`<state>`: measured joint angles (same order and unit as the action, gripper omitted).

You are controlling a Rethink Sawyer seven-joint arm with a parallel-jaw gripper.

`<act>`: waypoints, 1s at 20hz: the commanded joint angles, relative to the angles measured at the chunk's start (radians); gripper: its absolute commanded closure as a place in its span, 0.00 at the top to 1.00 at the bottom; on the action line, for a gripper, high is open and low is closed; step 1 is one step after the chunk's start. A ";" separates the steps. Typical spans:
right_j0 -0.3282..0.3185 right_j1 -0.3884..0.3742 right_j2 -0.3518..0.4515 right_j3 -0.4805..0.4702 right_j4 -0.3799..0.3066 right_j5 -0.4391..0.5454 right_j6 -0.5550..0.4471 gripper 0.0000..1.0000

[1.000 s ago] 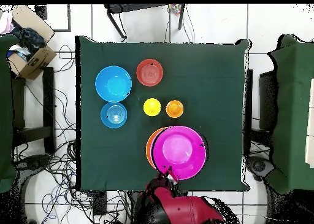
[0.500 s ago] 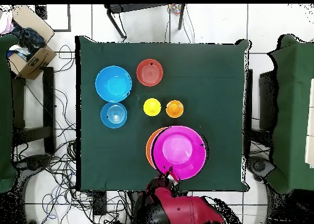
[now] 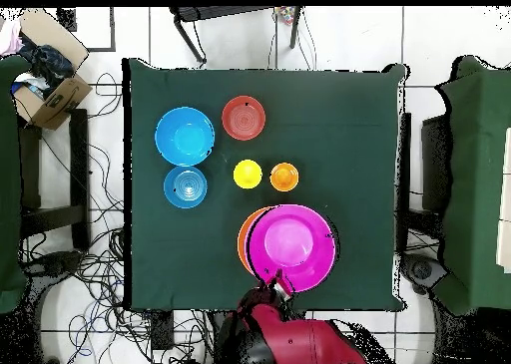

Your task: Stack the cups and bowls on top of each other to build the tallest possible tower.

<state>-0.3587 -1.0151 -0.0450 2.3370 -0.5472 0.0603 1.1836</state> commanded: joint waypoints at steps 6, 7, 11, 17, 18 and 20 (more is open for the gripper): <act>0.004 -0.012 0.097 0.032 0.027 0.135 0.111 1.00; 0.003 -0.018 0.100 0.034 0.030 0.139 0.109 1.00; -0.001 -0.043 0.113 0.046 0.043 0.159 0.102 1.00; -0.013 -0.063 0.130 0.050 0.054 0.183 0.094 1.00; -0.014 -0.071 0.135 0.052 0.058 0.190 0.092 1.00; -0.013 -0.073 0.136 0.054 0.056 0.191 0.095 1.00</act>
<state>-0.3645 -1.0924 -0.0157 2.3376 -0.5338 0.1268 1.1836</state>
